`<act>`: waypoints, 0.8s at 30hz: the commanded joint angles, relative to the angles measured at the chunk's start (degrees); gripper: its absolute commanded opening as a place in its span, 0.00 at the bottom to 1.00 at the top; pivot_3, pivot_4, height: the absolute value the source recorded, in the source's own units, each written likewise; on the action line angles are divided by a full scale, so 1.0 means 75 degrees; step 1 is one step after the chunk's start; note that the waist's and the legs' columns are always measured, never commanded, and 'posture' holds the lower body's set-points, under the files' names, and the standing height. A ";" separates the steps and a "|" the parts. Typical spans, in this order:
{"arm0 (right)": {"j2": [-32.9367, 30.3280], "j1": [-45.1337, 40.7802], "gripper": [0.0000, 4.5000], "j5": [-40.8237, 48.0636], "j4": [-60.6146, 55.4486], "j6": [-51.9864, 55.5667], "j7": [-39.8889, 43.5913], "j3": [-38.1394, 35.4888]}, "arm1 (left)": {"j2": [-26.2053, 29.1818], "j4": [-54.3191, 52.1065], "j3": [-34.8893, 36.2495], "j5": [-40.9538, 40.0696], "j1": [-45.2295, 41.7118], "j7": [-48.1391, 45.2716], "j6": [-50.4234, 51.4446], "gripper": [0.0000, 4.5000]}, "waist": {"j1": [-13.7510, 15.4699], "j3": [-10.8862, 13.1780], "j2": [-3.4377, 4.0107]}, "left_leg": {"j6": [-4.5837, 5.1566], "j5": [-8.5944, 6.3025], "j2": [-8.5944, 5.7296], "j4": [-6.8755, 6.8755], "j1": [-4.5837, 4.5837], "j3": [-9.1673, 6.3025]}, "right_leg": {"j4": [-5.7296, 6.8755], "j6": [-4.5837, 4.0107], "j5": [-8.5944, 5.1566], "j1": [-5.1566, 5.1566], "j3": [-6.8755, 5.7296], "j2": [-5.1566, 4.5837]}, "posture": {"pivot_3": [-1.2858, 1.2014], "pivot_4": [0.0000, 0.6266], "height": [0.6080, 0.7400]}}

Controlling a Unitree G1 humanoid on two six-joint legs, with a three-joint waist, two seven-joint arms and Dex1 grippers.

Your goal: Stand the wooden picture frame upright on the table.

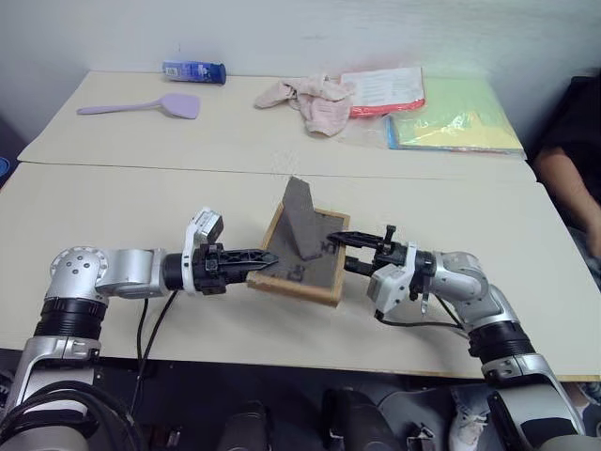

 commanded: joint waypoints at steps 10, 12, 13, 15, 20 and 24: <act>-0.0500 0.0940 0.28 0.7587 -0.3290 0.7343 0.2484 0.0574 | 0.1649 -0.3999 0.2751 0.6243 0.3700 -0.4484 -0.5478 0.97 | 0.0014 0.0012 0.0022 | -0.0004 0.0000 -0.0001 -0.0022 0.0003 -0.0012 | -0.0017 -0.0014 -0.0008 0.0002 -0.0002 -0.0003 | 0.52 0.24 1.00; -0.0599 0.1033 0.28 0.7923 -0.3435 0.8659 0.2488 0.0549 | 0.1470 -0.4117 0.2406 0.7354 0.3963 -0.5102 -0.6568 1.00 | 0.0090 0.0012 0.0022 | 0.0005 -0.0005 -0.0005 -0.0019 0.0002 -0.0009 | -0.0036 -0.0018 -0.0010 0.0002 -0.0002 -0.0015 | 0.52 0.24 1.00; -0.0599 0.1049 0.28 0.8128 -0.3438 0.9365 0.2358 0.0502 | 0.1364 -0.4157 0.2257 0.7732 0.4043 -0.5354 -0.6940 1.00 | 0.0108 0.0012 0.0022 | 0.0009 -0.0007 -0.0007 -0.0018 0.0002 -0.0010 | -0.0038 -0.0018 -0.0010 0.0003 -0.0003 -0.0020 | 0.52 0.24 1.00; -0.0542 0.1078 0.28 0.8173 -0.3260 1.0236 0.2300 0.0481 | 0.1139 -0.4206 0.1931 0.8454 0.4102 -0.5706 -0.7632 1.00 | 0.0113 0.0012 0.0022 | 0.0016 -0.0014 -0.0007 -0.0019 0.0002 -0.0011 | -0.0040 -0.0019 -0.0010 0.0001 -0.0002 -0.0026 | 0.52 0.24 1.00; -0.0257 0.1115 0.28 0.7782 -0.2738 1.1042 0.2218 0.0413 | 0.0774 -0.4154 0.1506 0.9382 0.4112 -0.6284 -0.8503 1.00 | 0.0050 0.0011 0.0024 | 0.0018 -0.0020 -0.0004 -0.0038 -0.0008 -0.0009 | -0.0059 -0.0017 -0.0009 -0.0008 -0.0005 -0.0025 | 0.52 0.24 1.00; -0.0099 0.1047 0.28 0.7501 -0.2557 1.1452 0.2188 0.0482 | 0.0690 -0.3862 0.1444 0.9729 0.3971 -0.6557 -0.8692 1.00 | 0.0037 0.0009 0.0022 | 0.0023 -0.0023 -0.0003 -0.0037 0.0001 -0.0005 | -0.0052 -0.0015 -0.0008 -0.0003 -0.0005 -0.0023 | 0.52 0.24 1.00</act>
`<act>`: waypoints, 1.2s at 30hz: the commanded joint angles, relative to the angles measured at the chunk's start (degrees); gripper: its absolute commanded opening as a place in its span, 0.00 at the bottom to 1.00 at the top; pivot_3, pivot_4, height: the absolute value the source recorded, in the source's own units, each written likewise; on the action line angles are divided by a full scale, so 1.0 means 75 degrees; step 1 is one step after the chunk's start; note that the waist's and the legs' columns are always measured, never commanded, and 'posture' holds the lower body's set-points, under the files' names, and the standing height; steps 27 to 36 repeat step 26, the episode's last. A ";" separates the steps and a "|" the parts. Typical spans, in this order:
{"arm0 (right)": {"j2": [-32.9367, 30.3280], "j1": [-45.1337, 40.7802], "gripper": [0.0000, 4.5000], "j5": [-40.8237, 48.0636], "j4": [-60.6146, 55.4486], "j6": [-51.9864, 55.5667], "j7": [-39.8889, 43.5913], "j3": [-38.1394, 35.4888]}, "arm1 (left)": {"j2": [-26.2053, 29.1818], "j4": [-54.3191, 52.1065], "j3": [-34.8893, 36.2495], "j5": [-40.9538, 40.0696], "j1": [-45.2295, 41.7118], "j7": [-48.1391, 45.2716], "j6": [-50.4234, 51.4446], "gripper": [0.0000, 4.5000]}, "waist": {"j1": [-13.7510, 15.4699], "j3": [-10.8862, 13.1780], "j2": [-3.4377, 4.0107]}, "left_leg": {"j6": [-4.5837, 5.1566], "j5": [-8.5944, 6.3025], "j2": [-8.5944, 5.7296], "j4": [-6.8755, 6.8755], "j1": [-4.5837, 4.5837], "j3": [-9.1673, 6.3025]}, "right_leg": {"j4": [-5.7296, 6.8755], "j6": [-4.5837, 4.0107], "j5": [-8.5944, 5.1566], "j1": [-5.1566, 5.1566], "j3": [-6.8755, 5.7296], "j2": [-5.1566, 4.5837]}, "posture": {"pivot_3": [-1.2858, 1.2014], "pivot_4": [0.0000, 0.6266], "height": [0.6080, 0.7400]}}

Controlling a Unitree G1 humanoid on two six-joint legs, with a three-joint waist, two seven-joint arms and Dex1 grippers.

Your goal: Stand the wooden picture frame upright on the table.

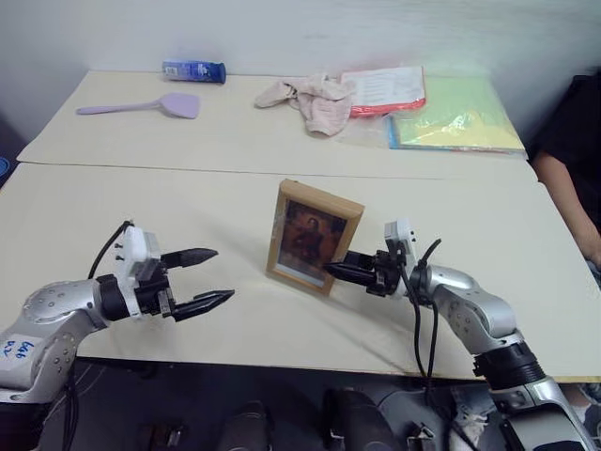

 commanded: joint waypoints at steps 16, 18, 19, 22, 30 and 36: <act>-0.0485 0.0694 0.99 -0.0578 -0.1263 0.0223 0.0788 -0.1017 | -0.0195 0.0791 0.0501 0.1148 0.0321 -0.0430 -0.0879 1.00 | 0.0011 -0.0004 0.0000 | 0.0011 -0.0005 -0.0001 0.0002 -0.0014 0.0003 | 0.0020 0.0005 0.0003 -0.0012 0.0001 0.0000 | 0.52 0.24 1.00; -0.0850 0.1045 0.99 -0.0883 -0.1399 -0.0365 0.1078 -0.1266 | -0.0179 0.1015 0.0673 0.1436 0.0613 -0.0417 -0.1251 1.00 | 0.0016 -0.0004 0.0000 | 0.0012 -0.0007 0.0000 -0.0003 -0.0014 0.0002 | 0.0014 0.0005 0.0003 -0.0011 -0.0002 0.0000 | 0.52 0.24 1.00; -0.0987 0.1195 0.99 -0.1036 -0.1392 -0.0685 0.1220 -0.1354 | -0.0180 0.1098 0.0742 0.1610 0.0731 -0.0435 -0.1543 1.00 | 0.0020 -0.0004 -0.0001 | 0.0014 -0.0008 -0.0001 -0.0005 -0.0014 0.0004 | 0.0001 0.0005 0.0003 -0.0011 -0.0002 0.0000 | 0.52 0.24 1.00; -0.1500 0.1949 0.99 -0.2102 -0.0657 -0.3614 0.2087 -0.1898 | -0.0189 0.1447 0.1077 0.2048 0.1291 -0.0449 -0.2246 1.00 | 0.0026 -0.0004 -0.0001 | 0.0018 -0.0010 -0.0002 -0.0002 -0.0012 0.0005 | -0.0014 0.0006 0.0003 -0.0004 -0.0004 0.0000 | 0.52 0.24 1.00; -0.1773 0.2453 0.99 -0.2368 -0.0094 -0.4781 0.2386 -0.2307 | -0.0234 0.1434 0.1335 0.2173 0.1688 -0.0457 -0.2637 1.00 | 0.0028 -0.0003 -0.0002 | 0.0024 -0.0014 -0.0002 -0.0007 -0.0001 0.0011 | -0.0021 0.0008 0.0004 0.0009 -0.0003 0.0000 | 0.52 0.24 1.00; -0.1773 0.2453 0.99 -0.2368 -0.0094 -0.4781 0.2386 -0.2307 | -0.0234 0.1434 0.1335 0.2173 0.1688 -0.0457 -0.2637 1.00 | 0.0028 -0.0003 -0.0002 | 0.0024 -0.0014 -0.0002 -0.0007 -0.0001 0.0011 | -0.0021 0.0008 0.0004 0.0009 -0.0003 0.0000 | 0.52 0.24 1.00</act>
